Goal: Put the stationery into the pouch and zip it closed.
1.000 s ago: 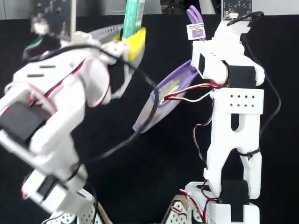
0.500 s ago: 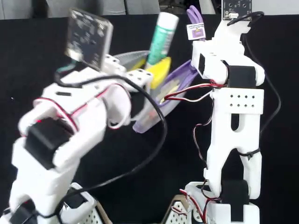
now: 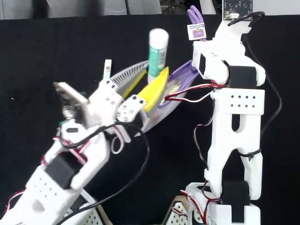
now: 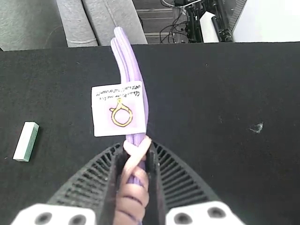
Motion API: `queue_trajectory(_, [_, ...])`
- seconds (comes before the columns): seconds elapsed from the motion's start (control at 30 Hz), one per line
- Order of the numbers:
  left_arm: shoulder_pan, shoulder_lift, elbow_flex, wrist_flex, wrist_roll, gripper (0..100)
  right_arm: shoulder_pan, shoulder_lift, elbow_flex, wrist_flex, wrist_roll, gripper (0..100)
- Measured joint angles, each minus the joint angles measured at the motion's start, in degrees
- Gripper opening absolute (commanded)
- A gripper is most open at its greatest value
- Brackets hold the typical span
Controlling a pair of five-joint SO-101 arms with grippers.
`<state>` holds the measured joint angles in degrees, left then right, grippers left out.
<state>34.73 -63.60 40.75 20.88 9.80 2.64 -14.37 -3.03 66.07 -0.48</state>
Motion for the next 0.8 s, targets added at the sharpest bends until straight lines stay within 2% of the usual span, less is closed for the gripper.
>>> queue_trajectory(0.3, [5.9,0.0,9.3,-4.2,-8.2,3,0.0,0.0,0.0,0.0,0.0,1.1])
queue_trajectory(0.53, [5.4,-1.0,13.0,-5.3,-10.8,3,0.0,0.0,0.0,0.0,0.0,1.1])
queue_trajectory(0.63, [2.5,-0.8,15.8,-9.5,-10.9,3,0.0,0.0,0.0,0.0,0.0,1.1])
queue_trajectory(0.8, [-0.2,-0.6,23.8,-21.1,-11.0,3,-0.1,0.0,0.0,0.0,0.0,1.1])
